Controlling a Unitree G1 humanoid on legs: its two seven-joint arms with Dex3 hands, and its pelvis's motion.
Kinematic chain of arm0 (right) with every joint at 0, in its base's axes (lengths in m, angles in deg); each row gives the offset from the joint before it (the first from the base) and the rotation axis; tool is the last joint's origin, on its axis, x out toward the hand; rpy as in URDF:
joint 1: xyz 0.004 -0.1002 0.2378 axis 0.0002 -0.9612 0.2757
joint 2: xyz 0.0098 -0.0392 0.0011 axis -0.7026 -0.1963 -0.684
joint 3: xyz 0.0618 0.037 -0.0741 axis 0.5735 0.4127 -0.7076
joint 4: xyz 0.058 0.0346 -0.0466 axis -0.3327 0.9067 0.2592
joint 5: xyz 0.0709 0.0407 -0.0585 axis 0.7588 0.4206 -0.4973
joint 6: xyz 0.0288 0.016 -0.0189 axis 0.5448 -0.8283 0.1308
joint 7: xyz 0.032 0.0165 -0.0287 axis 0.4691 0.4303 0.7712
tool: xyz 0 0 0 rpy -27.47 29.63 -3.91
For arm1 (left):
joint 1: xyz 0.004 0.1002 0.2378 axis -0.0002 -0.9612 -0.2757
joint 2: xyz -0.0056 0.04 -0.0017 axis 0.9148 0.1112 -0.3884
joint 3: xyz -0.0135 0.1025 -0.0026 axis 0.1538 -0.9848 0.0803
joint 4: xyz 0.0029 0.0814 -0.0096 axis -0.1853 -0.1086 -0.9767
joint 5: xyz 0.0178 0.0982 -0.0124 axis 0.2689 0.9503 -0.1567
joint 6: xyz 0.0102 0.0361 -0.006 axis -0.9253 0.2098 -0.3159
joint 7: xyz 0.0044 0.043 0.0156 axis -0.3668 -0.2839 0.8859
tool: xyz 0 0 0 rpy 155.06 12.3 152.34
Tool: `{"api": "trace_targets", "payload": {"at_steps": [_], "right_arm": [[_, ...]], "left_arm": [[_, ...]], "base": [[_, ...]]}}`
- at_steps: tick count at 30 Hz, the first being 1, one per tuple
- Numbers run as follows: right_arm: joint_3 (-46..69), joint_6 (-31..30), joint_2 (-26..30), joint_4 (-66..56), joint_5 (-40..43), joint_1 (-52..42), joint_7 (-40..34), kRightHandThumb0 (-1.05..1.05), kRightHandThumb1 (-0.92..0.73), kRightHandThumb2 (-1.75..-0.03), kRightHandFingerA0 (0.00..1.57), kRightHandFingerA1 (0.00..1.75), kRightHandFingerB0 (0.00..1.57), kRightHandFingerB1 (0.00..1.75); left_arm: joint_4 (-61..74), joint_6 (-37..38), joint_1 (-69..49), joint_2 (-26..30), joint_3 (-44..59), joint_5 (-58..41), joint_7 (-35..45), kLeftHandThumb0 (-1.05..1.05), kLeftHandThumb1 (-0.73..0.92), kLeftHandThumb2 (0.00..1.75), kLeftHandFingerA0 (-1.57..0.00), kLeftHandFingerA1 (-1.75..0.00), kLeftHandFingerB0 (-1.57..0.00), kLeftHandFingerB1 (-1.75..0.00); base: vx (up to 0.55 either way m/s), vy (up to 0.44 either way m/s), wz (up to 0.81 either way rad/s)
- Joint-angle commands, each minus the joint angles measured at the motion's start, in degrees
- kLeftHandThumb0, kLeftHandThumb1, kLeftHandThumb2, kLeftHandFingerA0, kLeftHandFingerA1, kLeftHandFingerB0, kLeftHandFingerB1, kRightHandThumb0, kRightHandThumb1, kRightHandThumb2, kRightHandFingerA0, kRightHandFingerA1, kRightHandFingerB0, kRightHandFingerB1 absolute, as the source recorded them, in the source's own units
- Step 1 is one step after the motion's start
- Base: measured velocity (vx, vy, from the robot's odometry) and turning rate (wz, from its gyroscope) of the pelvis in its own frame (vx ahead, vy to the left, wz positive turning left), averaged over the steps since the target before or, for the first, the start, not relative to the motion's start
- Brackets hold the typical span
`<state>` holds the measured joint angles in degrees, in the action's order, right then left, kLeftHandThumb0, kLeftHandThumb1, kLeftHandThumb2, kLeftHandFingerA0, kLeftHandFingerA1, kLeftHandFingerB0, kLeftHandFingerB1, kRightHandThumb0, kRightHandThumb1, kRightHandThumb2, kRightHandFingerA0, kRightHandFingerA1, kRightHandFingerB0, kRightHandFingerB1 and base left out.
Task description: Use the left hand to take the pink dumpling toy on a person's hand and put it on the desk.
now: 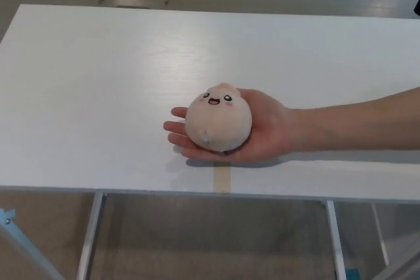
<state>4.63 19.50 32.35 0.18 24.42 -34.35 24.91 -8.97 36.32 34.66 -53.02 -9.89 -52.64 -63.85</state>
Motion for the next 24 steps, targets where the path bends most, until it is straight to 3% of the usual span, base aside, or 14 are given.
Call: {"api": "trace_targets", "payload": {"at_steps": [1, 8, 12, 13, 14, 16, 20, 21, 24], "right_arm": [[0.0, -0.1, 0.2, 0.5, 0.3, -0.5, 0.0, -0.26, -0.65, -0.59, 0.48, 0.41, 0.38, 0.37], [-0.5, 0.0, -0.3, 0.3, 0.0, -0.8, 0.1, -0.27, -0.65, -0.59, 0.47, 0.41, 0.39, 0.37], [-0.9, 0.0, 0.0, 0.3, -0.3, -0.9, -0.1, -0.26, -0.65, -0.59, 0.48, 0.41, 0.39, 0.38], [-1.1, 0.0, 0.1, 0.2, -0.4, -0.8, -0.3, -0.27, -0.65, -0.59, 0.48, 0.41, 0.39, 0.38], [-1.2, -0.1, 0.1, 0.2, -0.5, -0.7, -0.3, -0.27, -0.65, -0.59, 0.48, 0.41, 0.39, 0.38], [-1.2, -0.1, 0.1, 0.2, -0.4, -0.7, -0.3, -0.27, -0.65, -0.59, 0.48, 0.41, 0.39, 0.38], [-1.3, -0.3, 0.2, 0.4, -0.4, -0.5, -0.6, -0.27, -0.65, -0.59, 0.49, 0.41, 0.40, 0.37], [-1.3, -0.4, 0.3, 0.5, -0.3, -0.4, -0.5, -0.27, -0.65, -0.59, 0.49, 0.41, 0.39, 0.38], [-1.5, -0.6, 0.6, 0.5, -0.5, -0.3, -0.4, -0.27, -0.65, -0.59, 0.51, 0.42, 0.40, 0.38]], "left_arm": [[0.2, 0.8, -0.5, 0.1, 0.1, -0.4, 0.8, -0.40, 0.55, 0.57, -0.44, -0.38, -0.27, -0.32], [6.0, 6.5, -3.7, 1.4, 2.2, -2.7, 4.2, -0.40, 0.50, 0.55, -0.41, -0.38, -0.27, -0.32], [18.9, 11.6, -13.1, 4.0, 5.2, -6.3, 8.3, -0.42, 0.49, 0.55, -0.39, -0.37, -0.27, -0.32], [24.9, 13.0, -17.9, 5.1, 7.4, -8.7, 10.3, -0.51, 0.42, 0.66, -0.34, -0.44, -0.25, -0.38], [29.3, 13.7, -21.4, 5.7, 9.0, -10.4, 11.7, -0.44, 0.48, 0.55, -0.39, -0.38, -0.27, -0.32], [32.0, 13.7, -23.5, 5.9, 10.1, -11.4, 12.5, -0.44, 0.48, 0.55, -0.39, -0.38, -0.27, -0.32], [50.9, 16.2, -39.7, 7.7, 18.8, -19.4, 18.7, -0.43, 0.47, 0.54, -0.39, -0.39, -0.28, -0.32], [54.3, 17.2, -43.2, 7.6, 21.2, -21.9, 20.5, -0.49, 0.41, 0.65, -0.35, -0.45, -0.24, -0.38], [62.7, 18.6, -50.2, 6.9, 28.2, -29.8, 26.5, -0.48, 0.40, 0.65, -0.34, -0.46, -0.21, -0.38]], "base": [[0.00, 0.000, 0.00], [0.00, 0.000, 0.00], [0.00, 0.000, 0.00], [0.00, 0.000, 0.00], [0.00, 0.000, 0.00], [0.00, 0.000, 0.00], [0.00, 0.000, 0.00], [0.00, 0.000, 0.00], [0.00, 0.000, 0.00]]}}
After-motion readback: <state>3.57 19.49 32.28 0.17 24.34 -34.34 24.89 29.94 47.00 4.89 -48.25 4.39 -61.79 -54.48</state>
